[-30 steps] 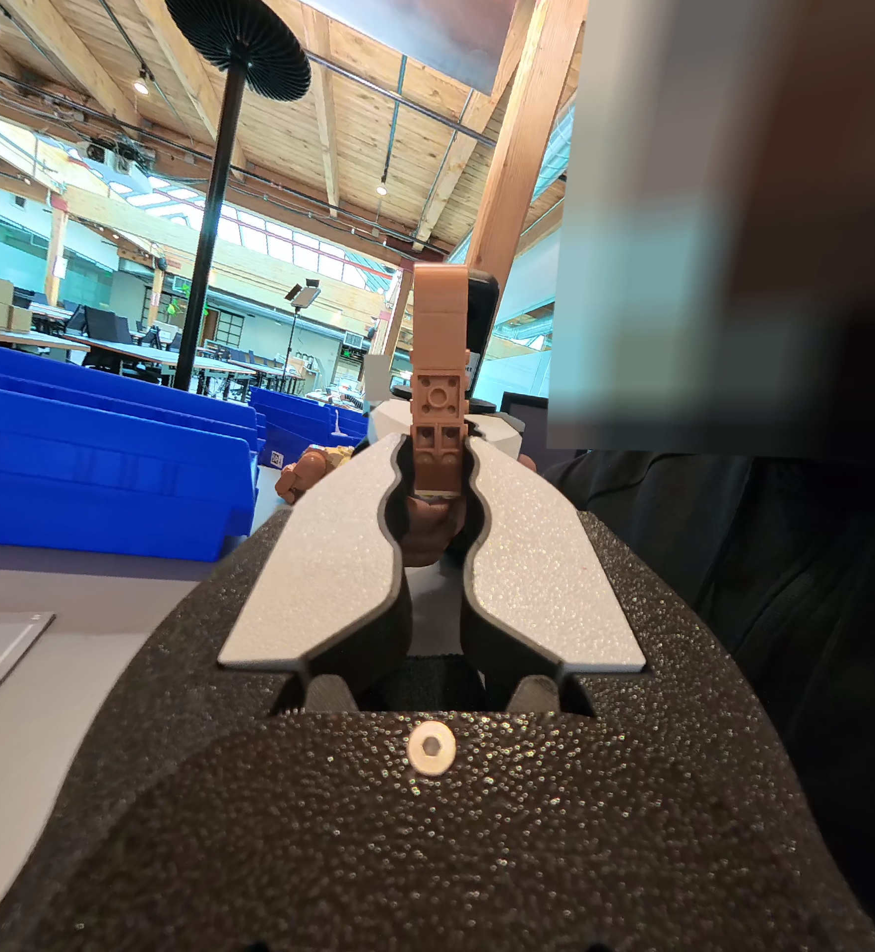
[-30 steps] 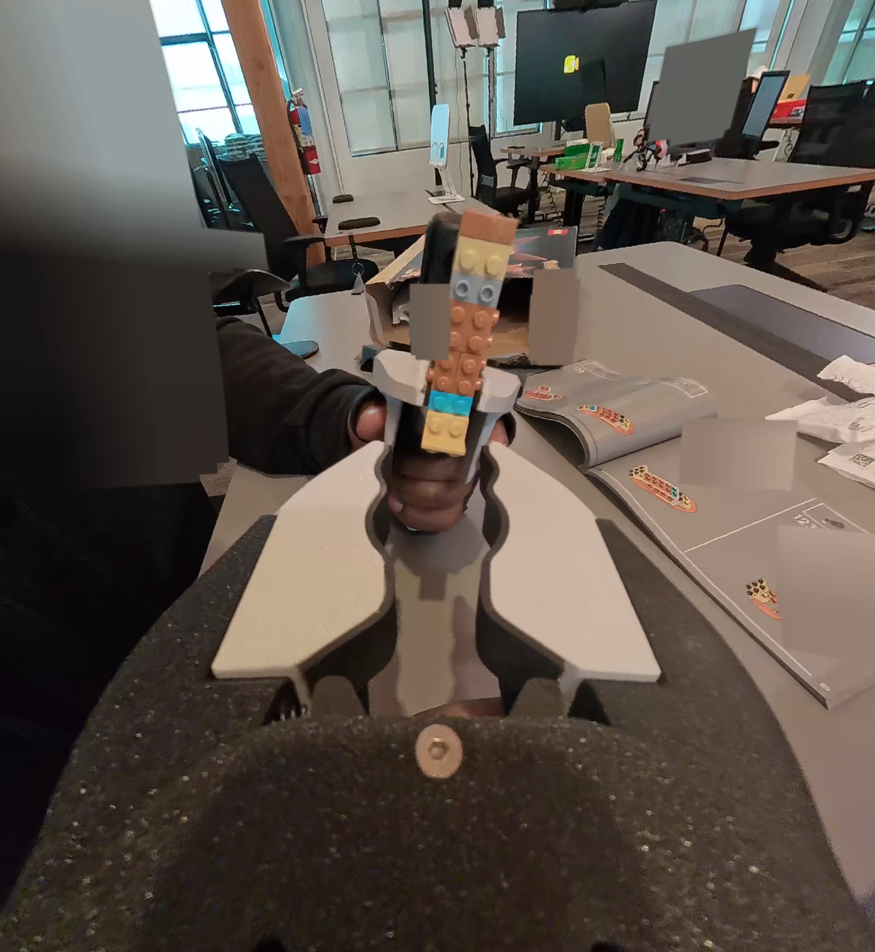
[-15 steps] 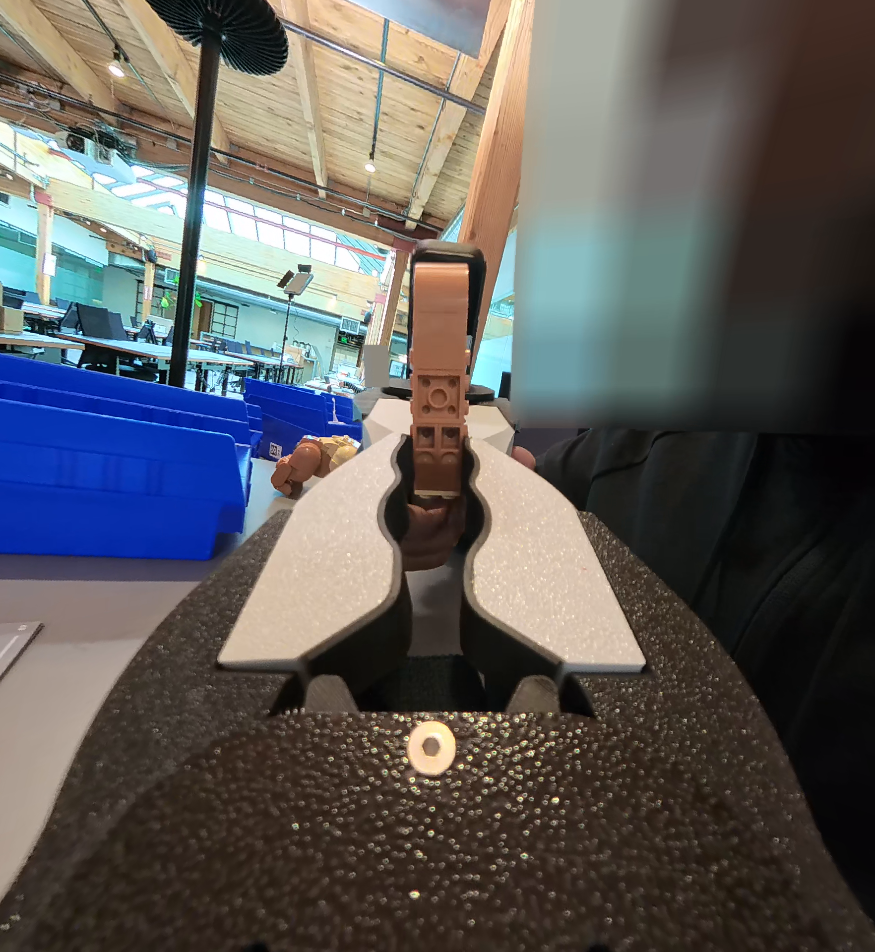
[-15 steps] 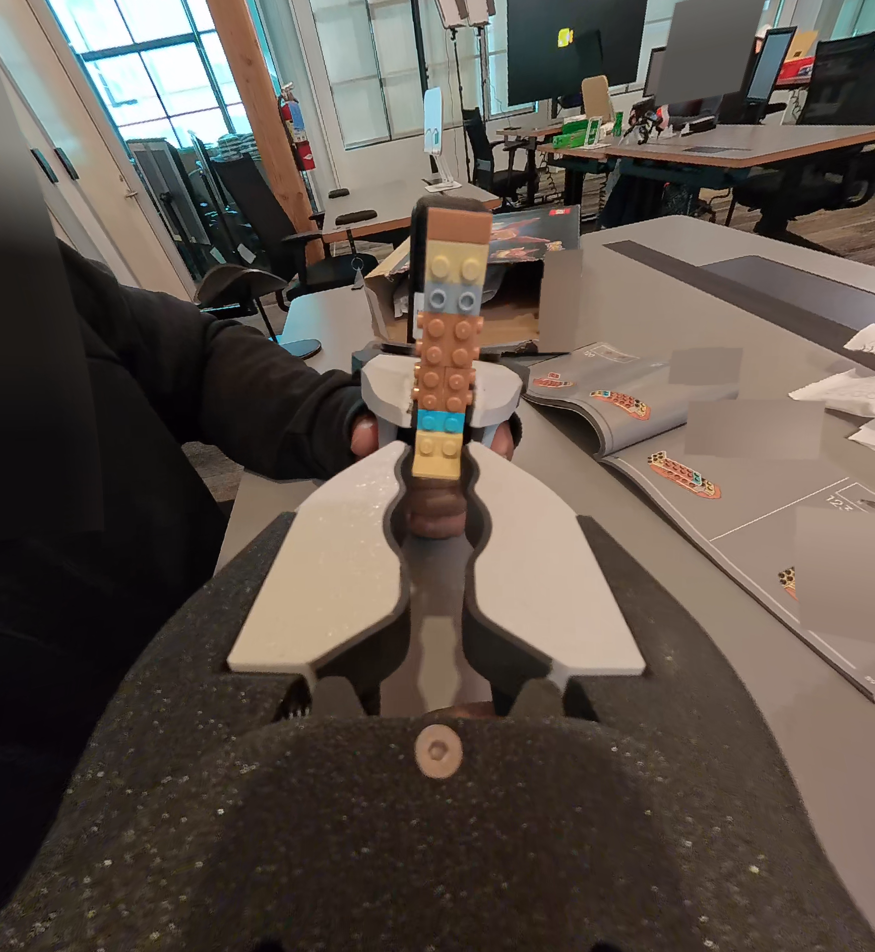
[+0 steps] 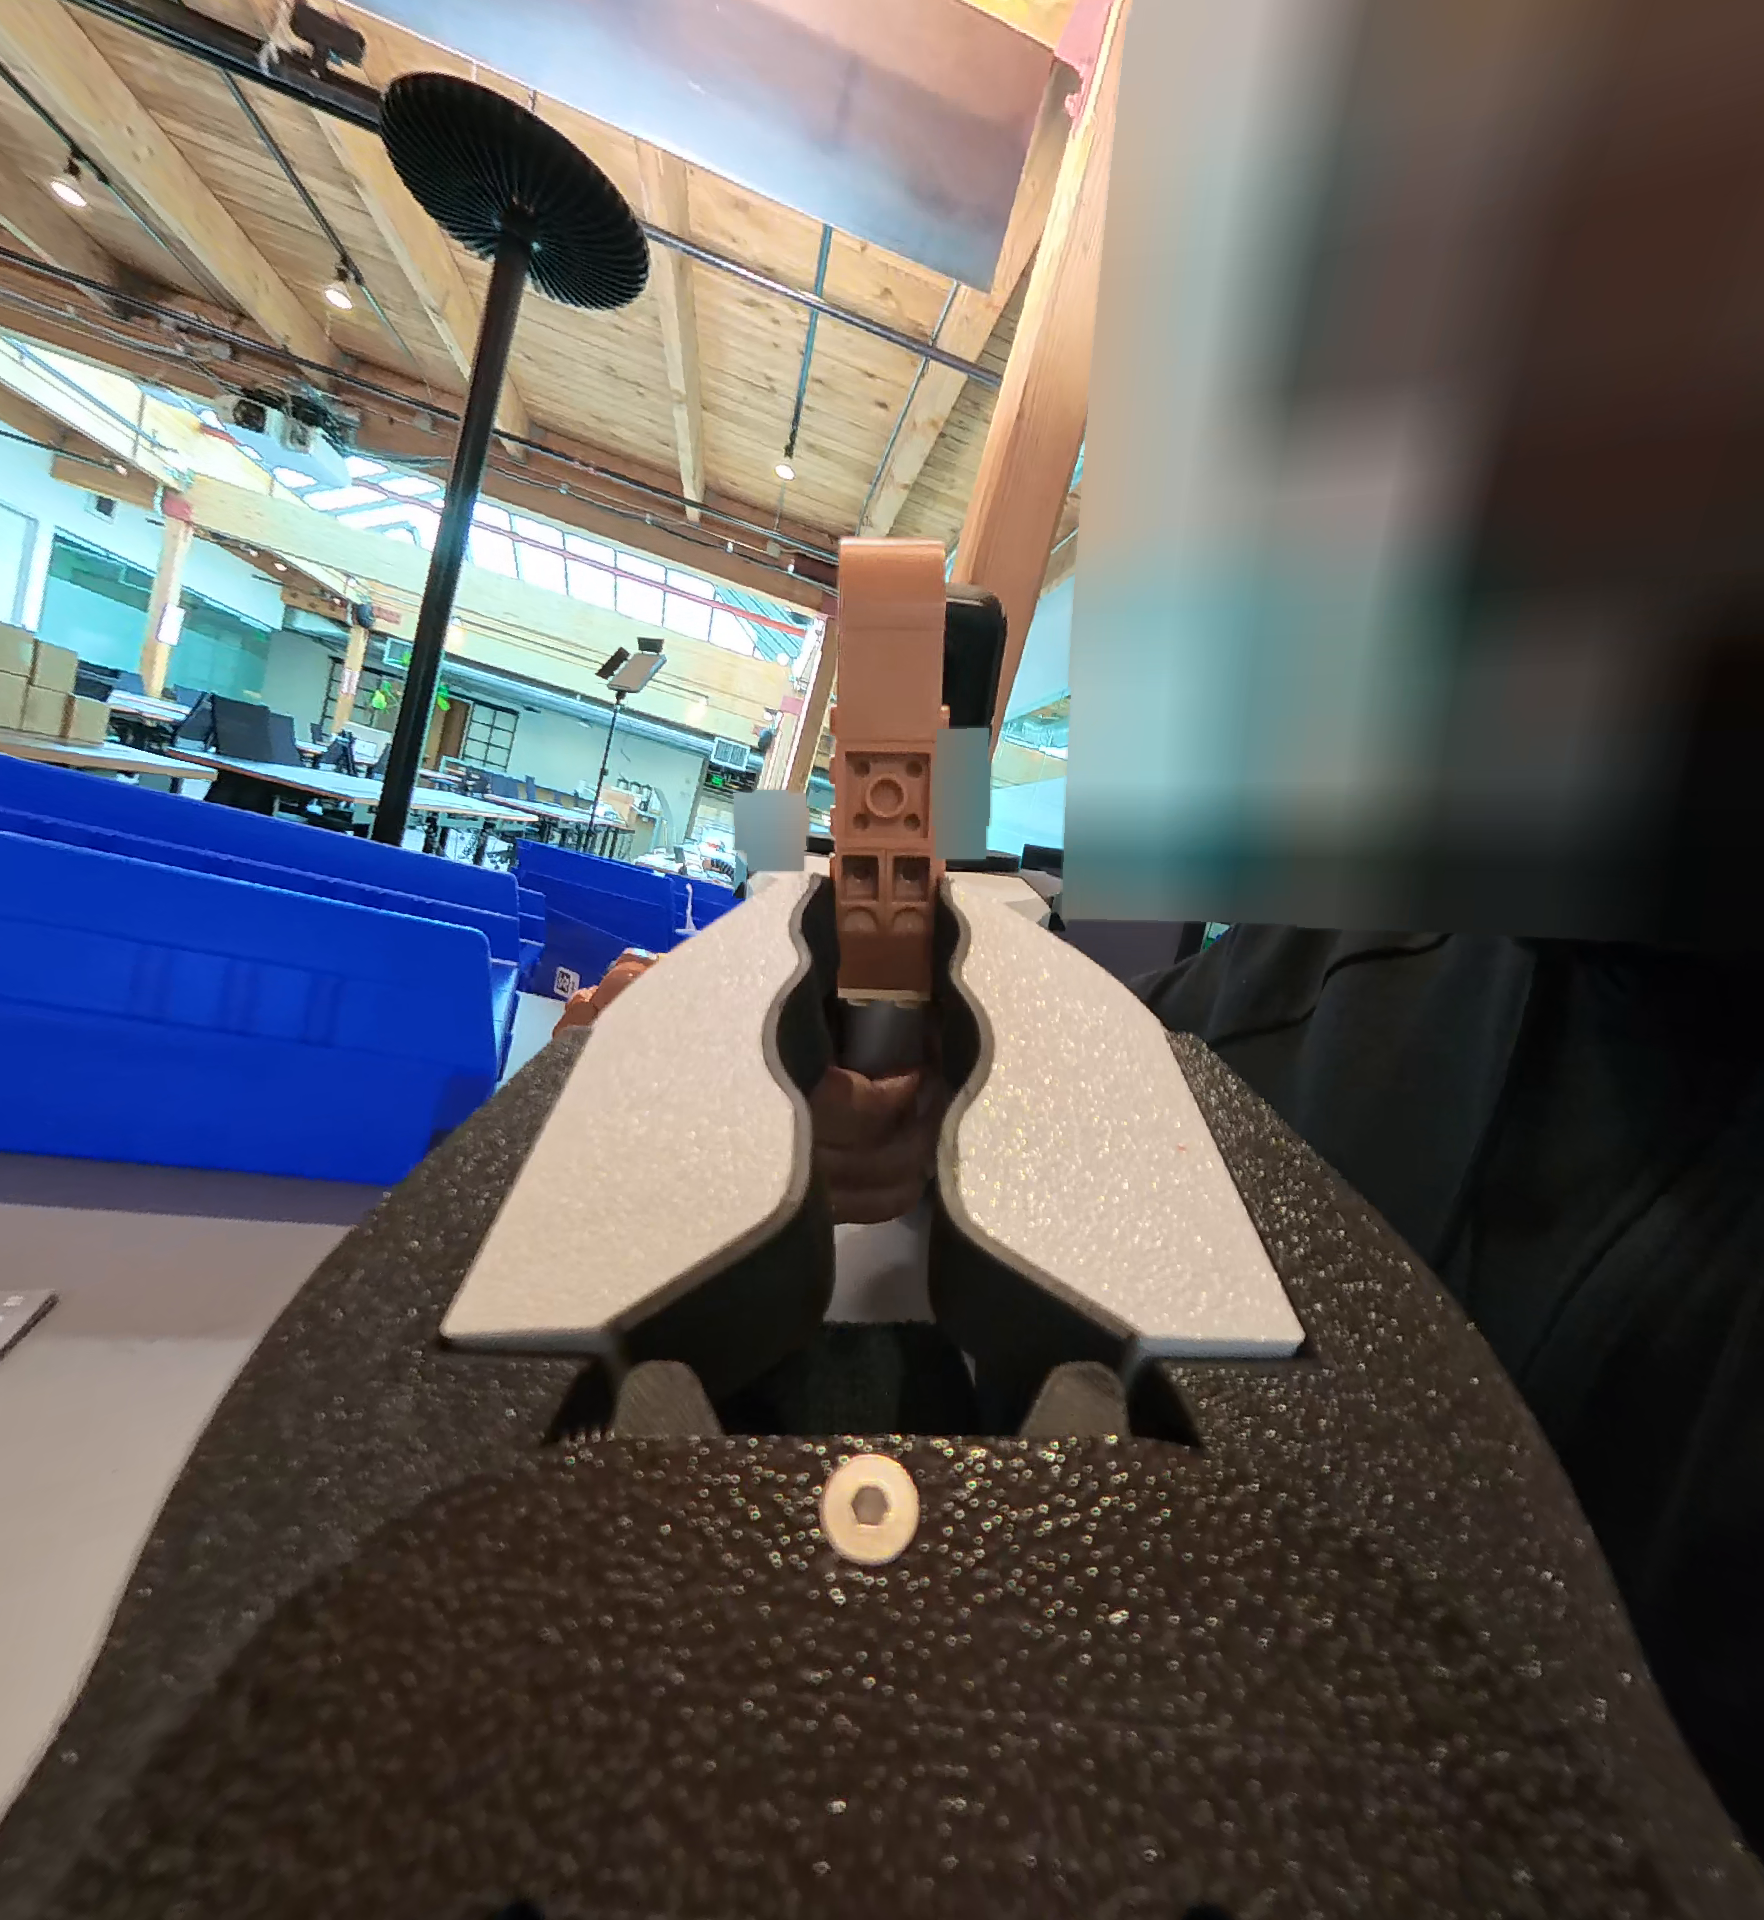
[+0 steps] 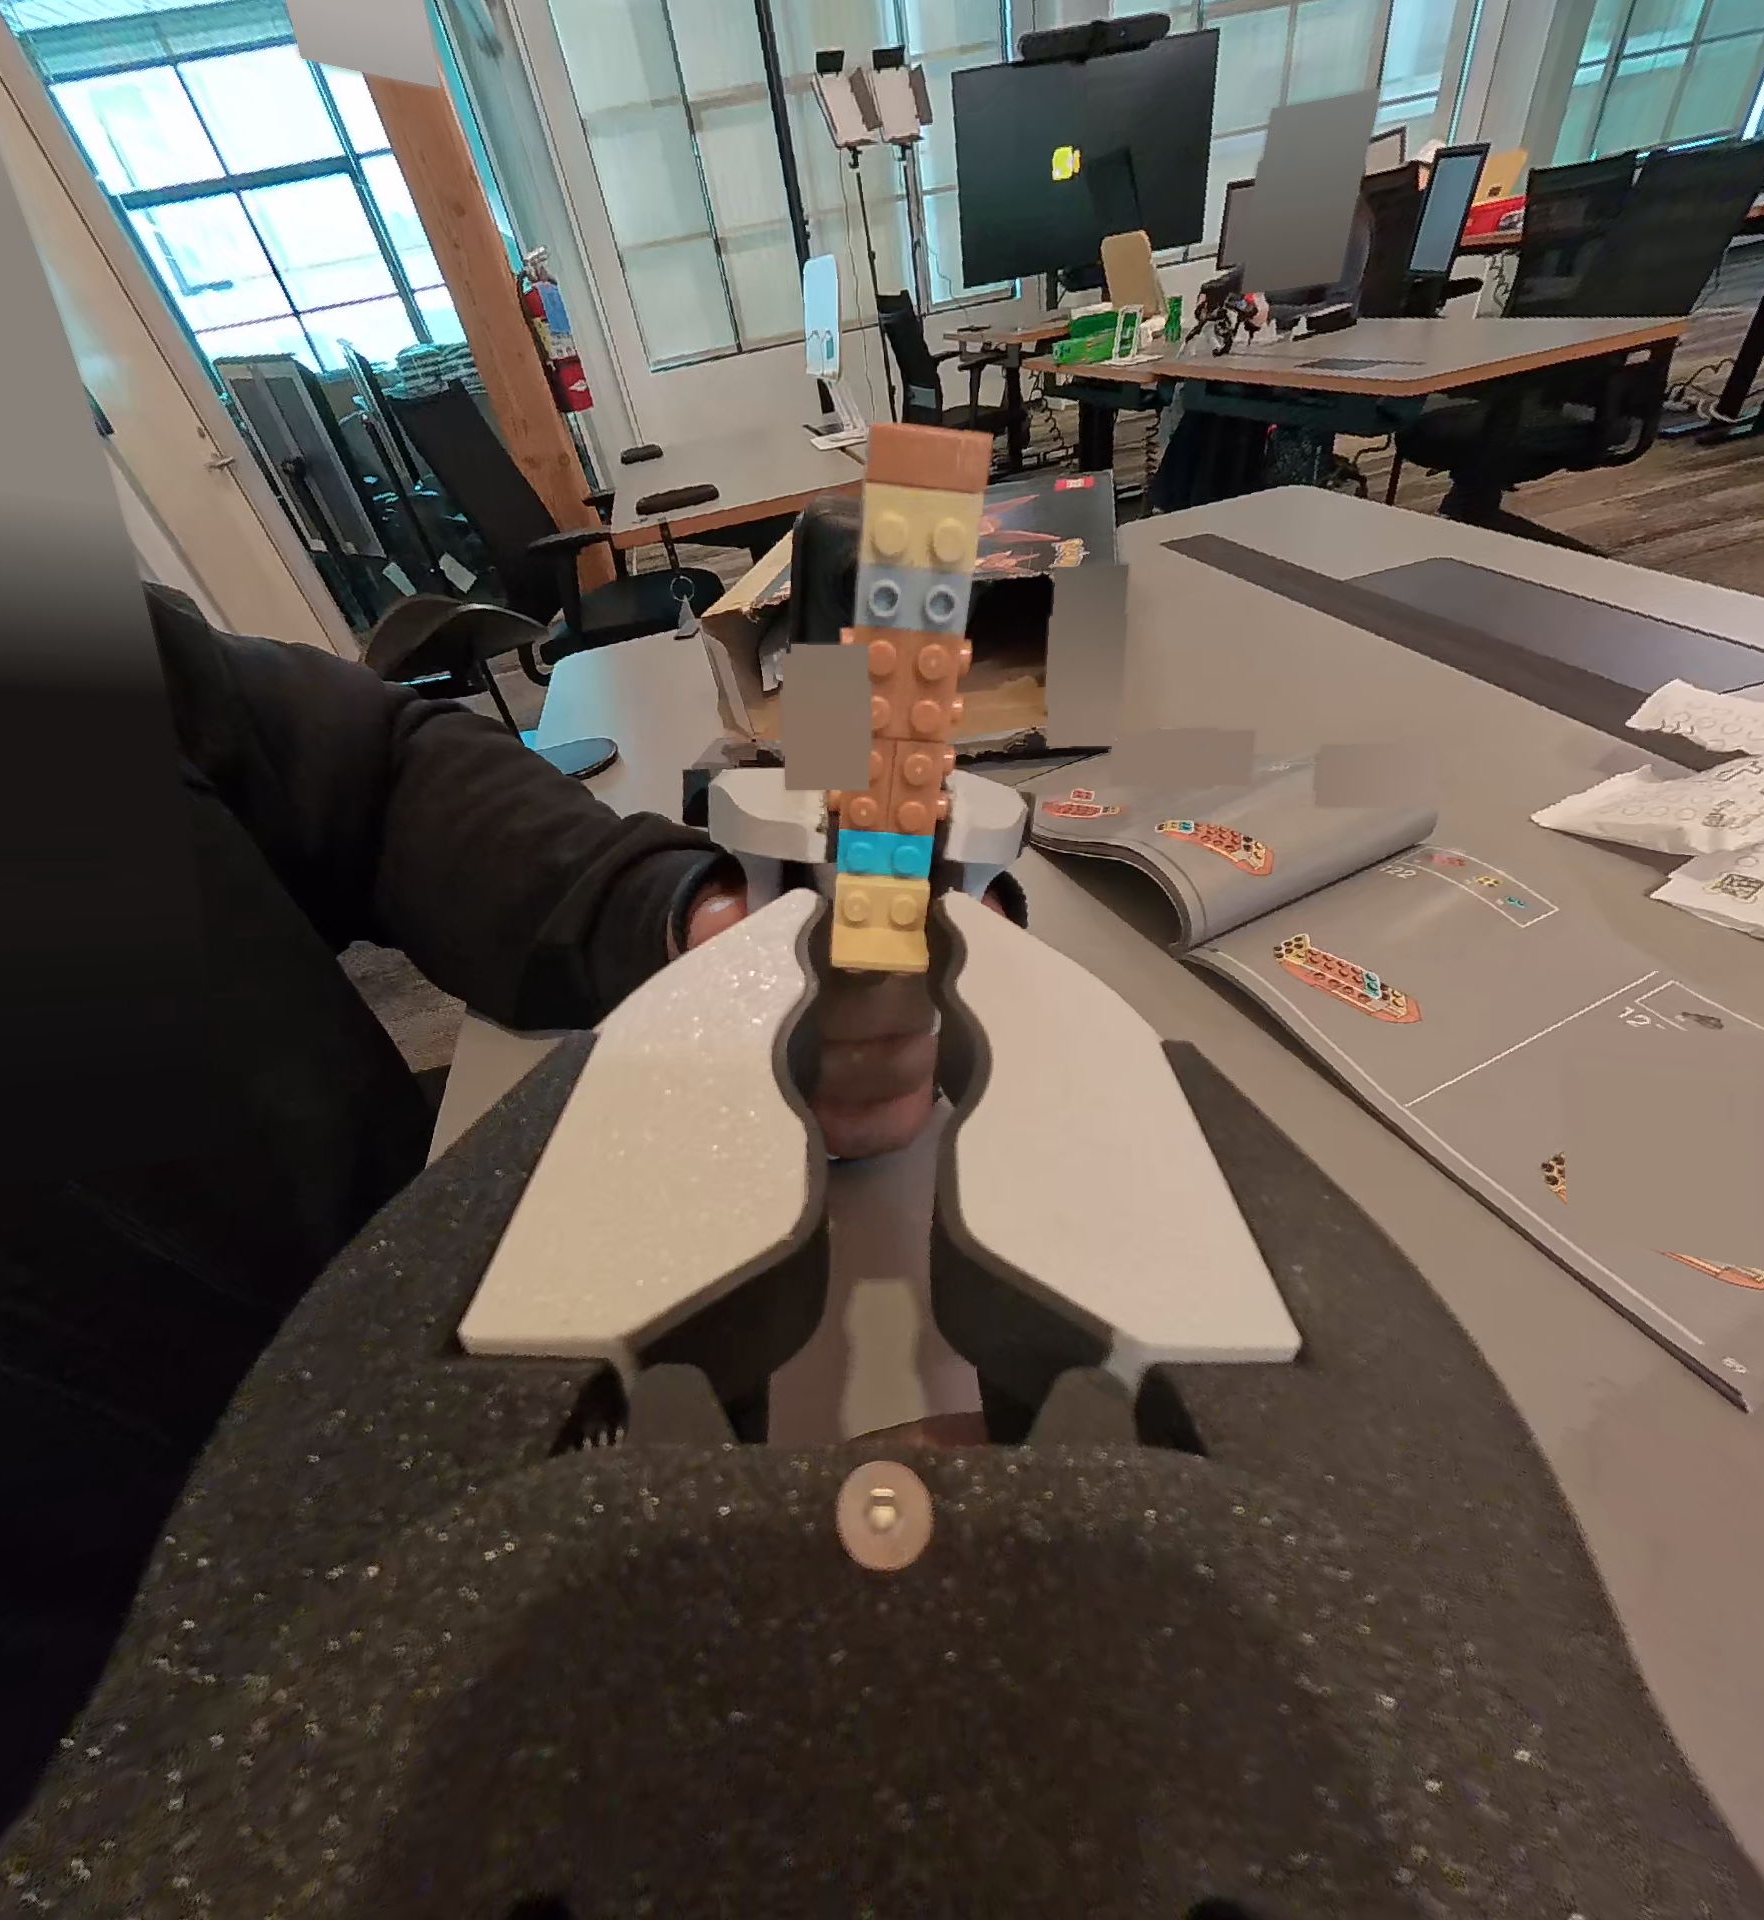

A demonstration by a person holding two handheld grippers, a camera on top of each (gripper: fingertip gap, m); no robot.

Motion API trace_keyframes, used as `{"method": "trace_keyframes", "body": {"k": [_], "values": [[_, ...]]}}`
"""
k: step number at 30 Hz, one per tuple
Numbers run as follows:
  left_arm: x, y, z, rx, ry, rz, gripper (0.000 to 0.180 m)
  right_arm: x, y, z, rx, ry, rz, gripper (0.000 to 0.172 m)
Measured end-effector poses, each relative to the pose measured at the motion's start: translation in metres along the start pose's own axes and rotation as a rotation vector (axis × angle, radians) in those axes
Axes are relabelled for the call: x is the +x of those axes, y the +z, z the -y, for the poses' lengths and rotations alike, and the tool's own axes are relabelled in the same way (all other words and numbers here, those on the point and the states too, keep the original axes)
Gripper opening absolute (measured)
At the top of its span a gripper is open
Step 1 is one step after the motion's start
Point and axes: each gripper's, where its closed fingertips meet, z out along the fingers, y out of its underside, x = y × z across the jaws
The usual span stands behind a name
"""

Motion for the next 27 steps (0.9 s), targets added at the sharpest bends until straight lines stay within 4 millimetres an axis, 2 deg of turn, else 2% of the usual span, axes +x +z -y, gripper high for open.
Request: {"method": "trace_keyframes", "body": {"k": [9, 16, 27], "values": [[-0.001, 0.001, 0.001, 0.023, 0.013, 0.016, 0.017, 0.001, 0.001, 0.000, -0.008, -0.013, -0.042, 0.017], [0.001, 0.002, 0.000, 0.008, 0.006, 0.006, 0.017, -0.001, 0.002, -0.003, -0.028, 0.014, 0.006, 0.017], [0.003, 0.005, -0.010, -0.074, 0.002, -0.018, 0.017, -0.004, -0.004, -0.011, -0.151, -0.057, 0.036, 0.017]]}}
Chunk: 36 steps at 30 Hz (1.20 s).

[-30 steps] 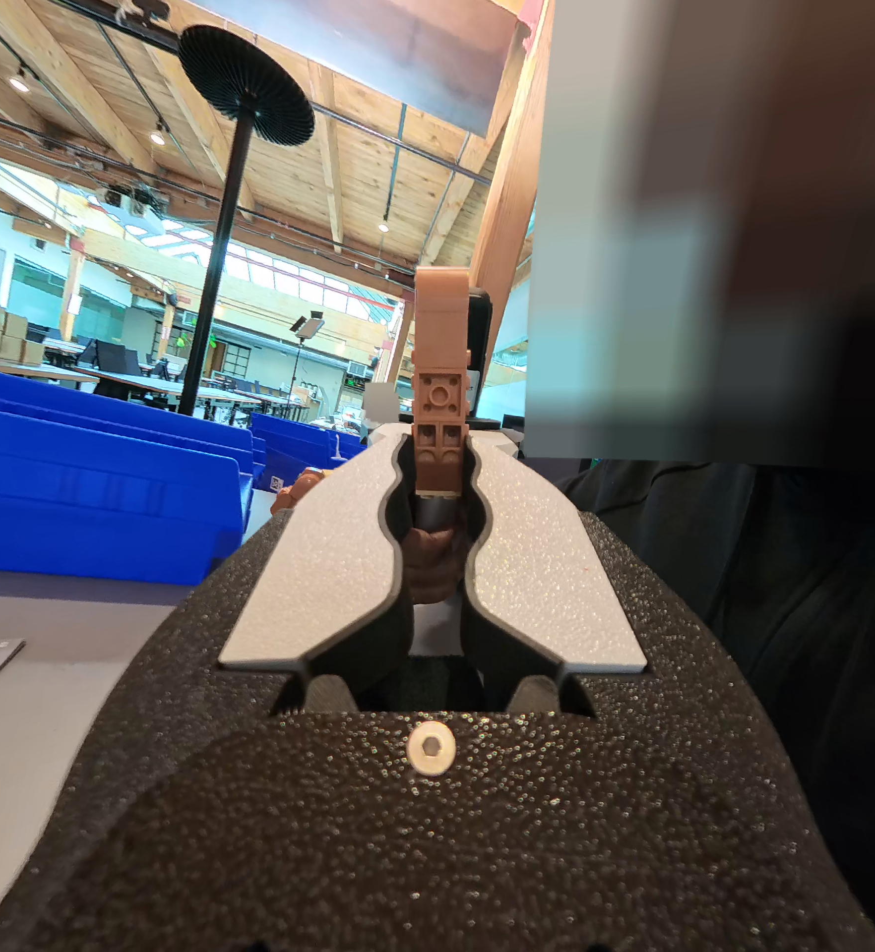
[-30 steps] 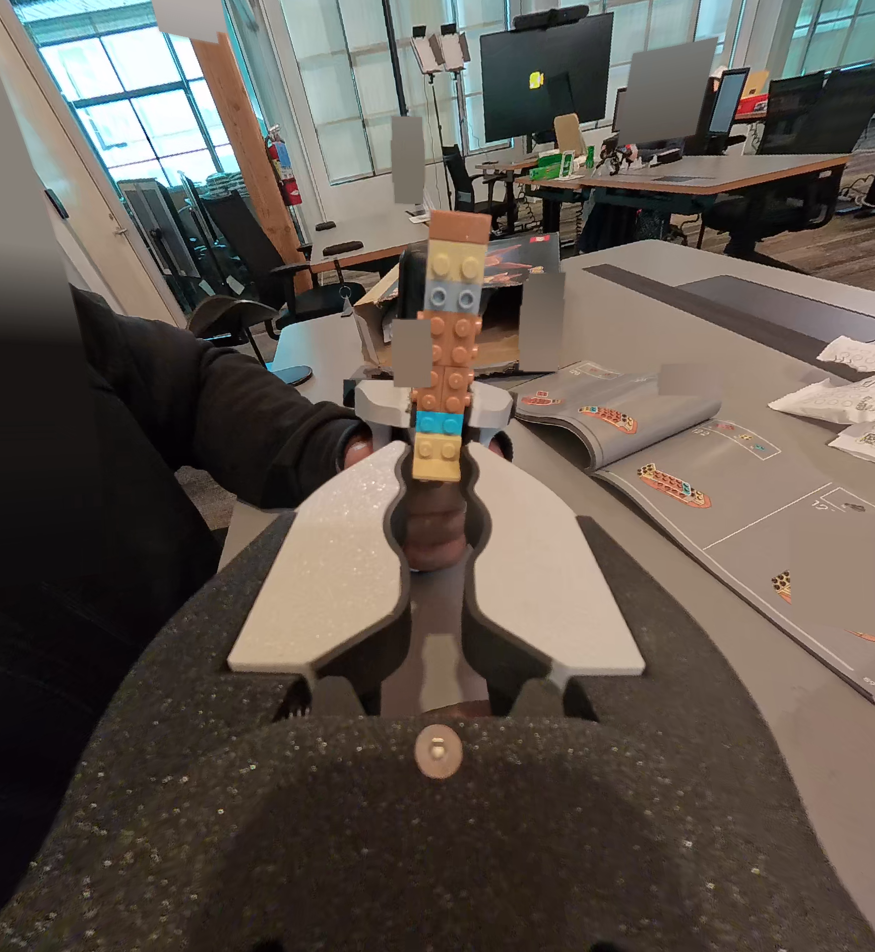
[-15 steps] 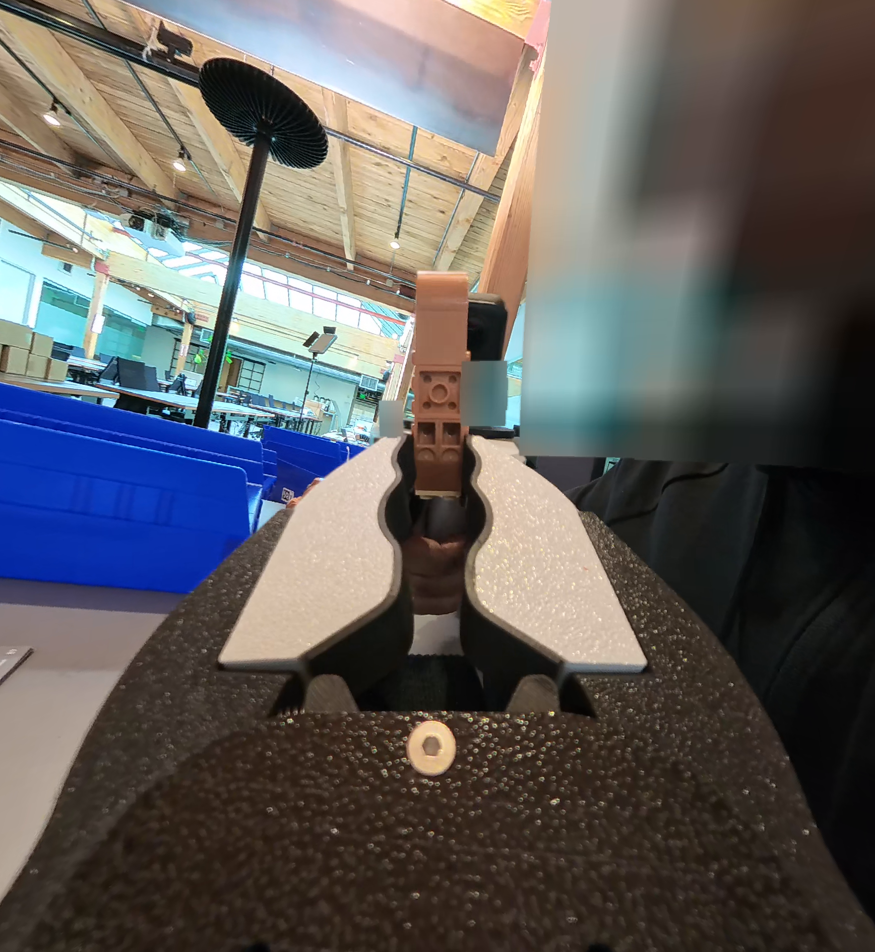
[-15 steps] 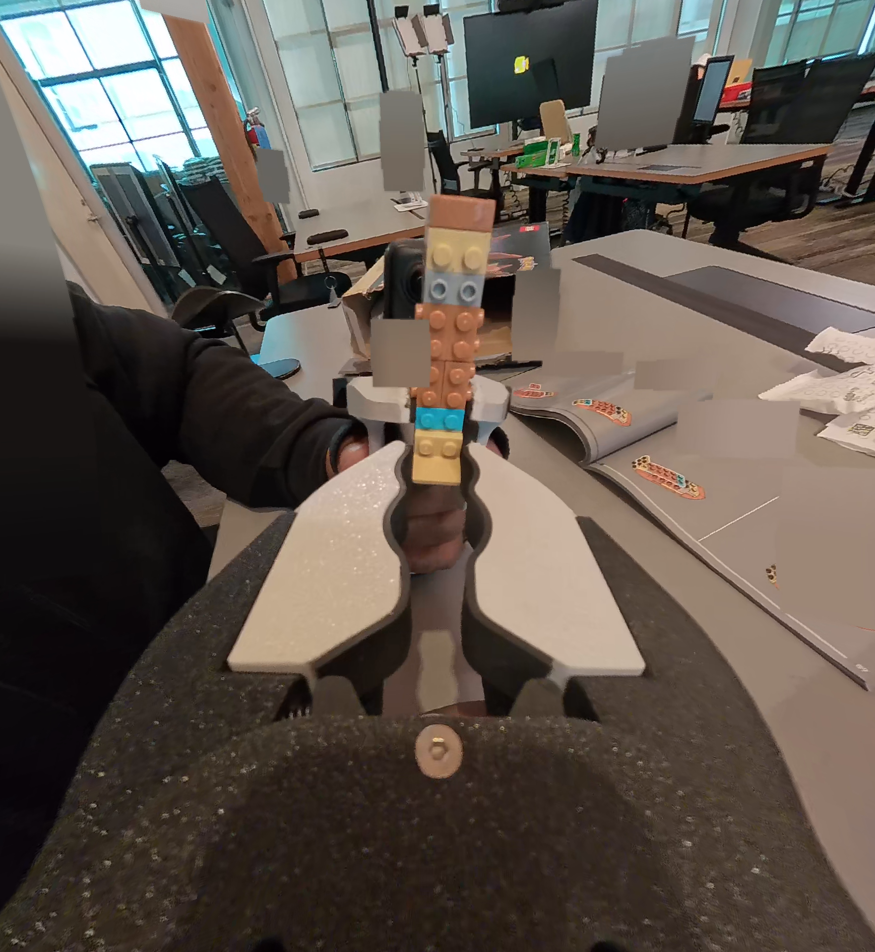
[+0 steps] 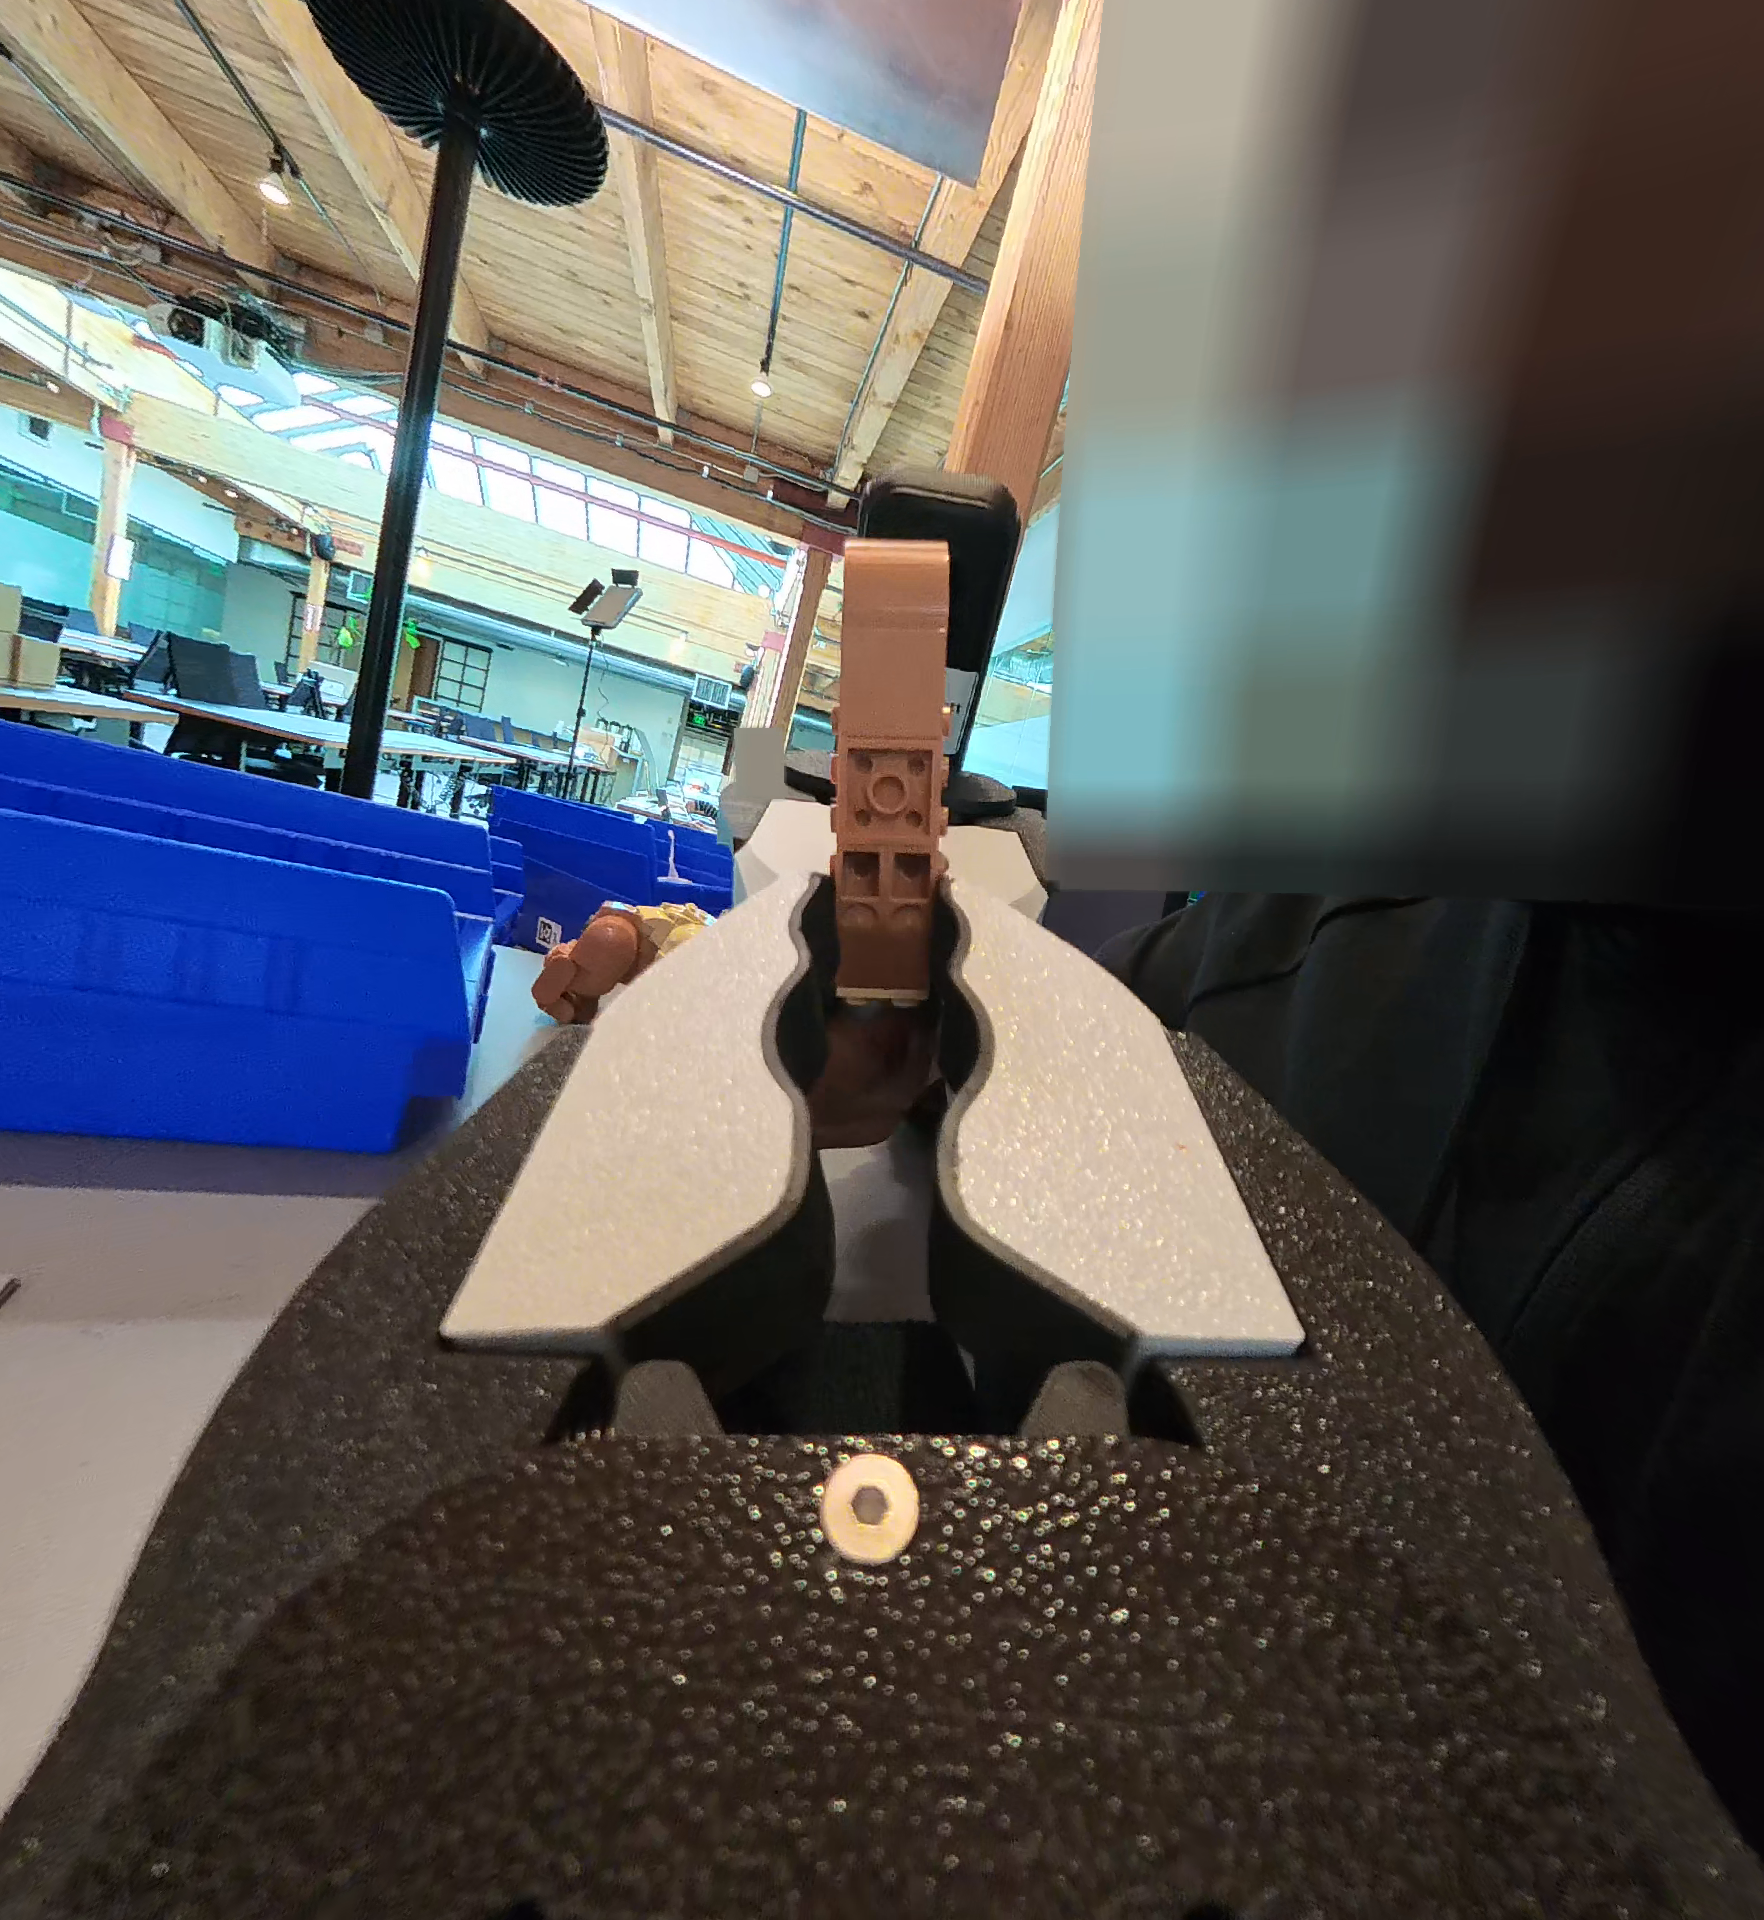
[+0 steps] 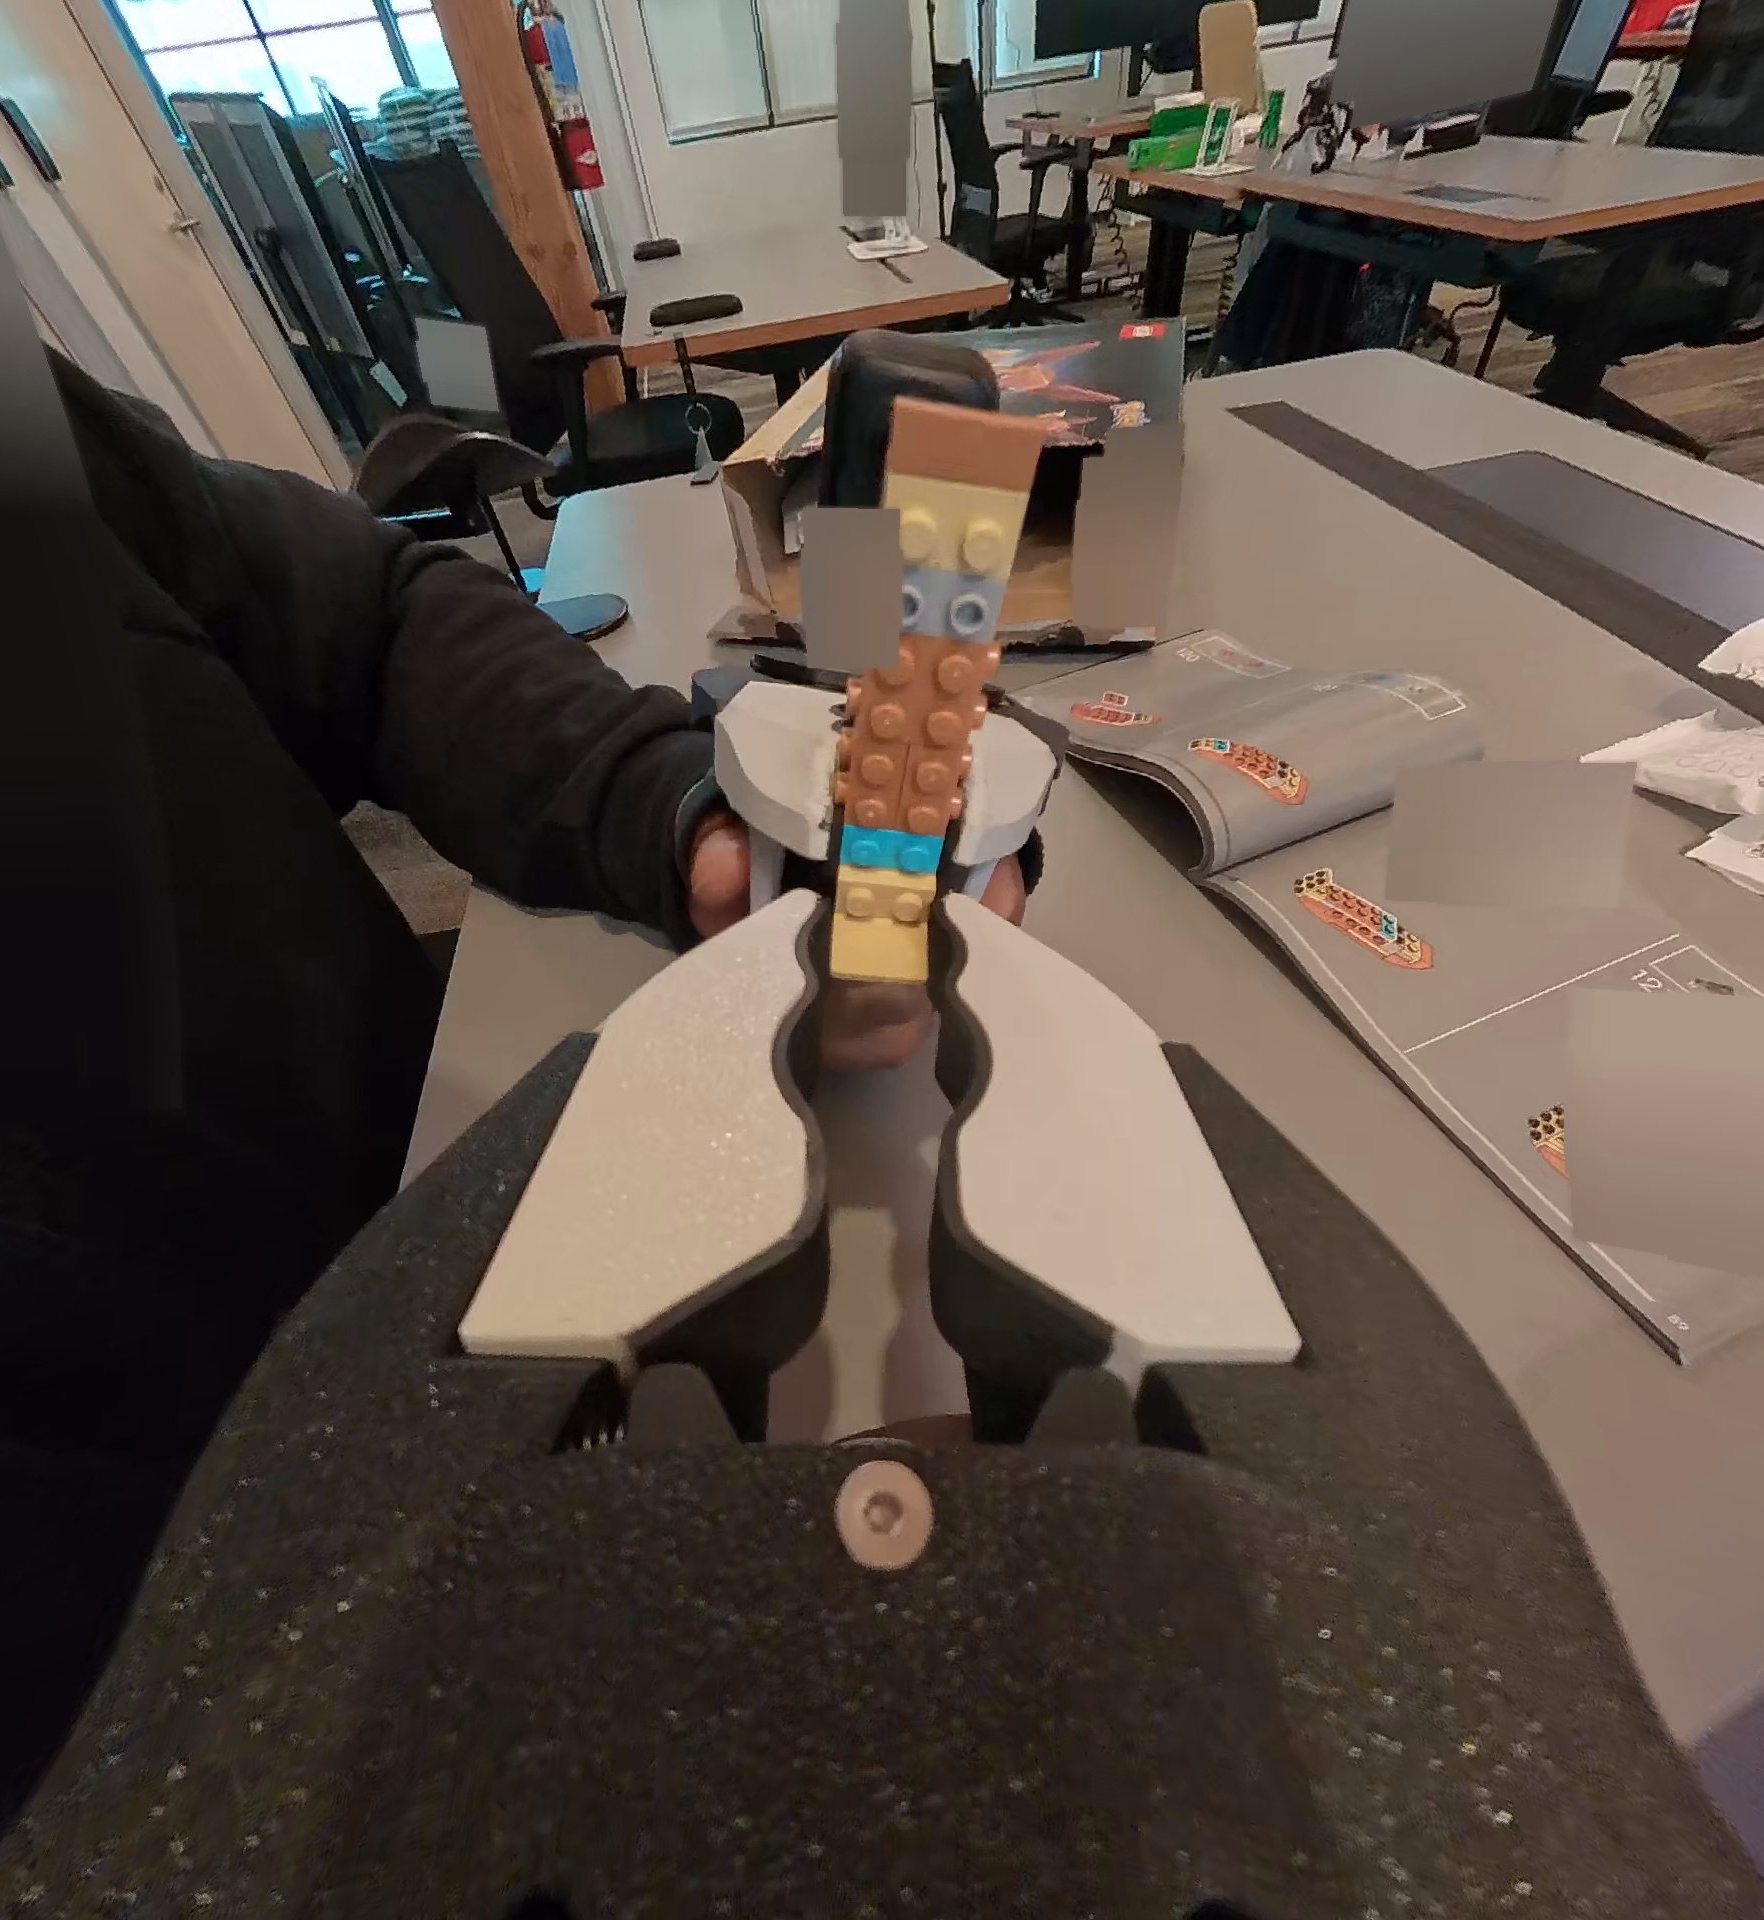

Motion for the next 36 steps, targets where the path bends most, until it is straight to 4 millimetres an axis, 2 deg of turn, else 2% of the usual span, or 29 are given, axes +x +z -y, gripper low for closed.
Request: {"method": "trace_keyframes", "body": {"k": [10, 12, 18, 22, 26, 36], "values": [[-0.004, 0.000, 0.002, 0.013, -0.042, 0.012, 0.017, 0.003, 0.001, 0.002, 0.046, 0.014, 0.014, 0.018], [-0.006, 0.000, 0.005, 0.046, -0.071, 0.030, 0.017, 0.006, 0.002, 0.002, 0.062, -0.020, -0.014, 0.031], [-0.024, -0.012, 0.023, 0.222, -0.230, 0.131, 0.017, 0.020, 0.003, 0.001, 0.075, -0.257, -0.194, 0.043], [-0.041, -0.022, 0.023, 0.328, -0.366, 0.209, 0.017, 0.037, 0.003, 0.003, 0.086, -0.387, -0.384, 0.044], [-0.042, -0.021, 0.019, 0.350, -0.444, 0.212, 0.017, 0.042, 0.005, 0.002, 0.092, -0.471, -0.451, 0.042], [-0.038, -0.011, 0.007, 0.275, -0.483, 0.198, 0.017, 0.035, 0.003, 0.006, 0.123, -0.586, -0.448, 0.020]]}}
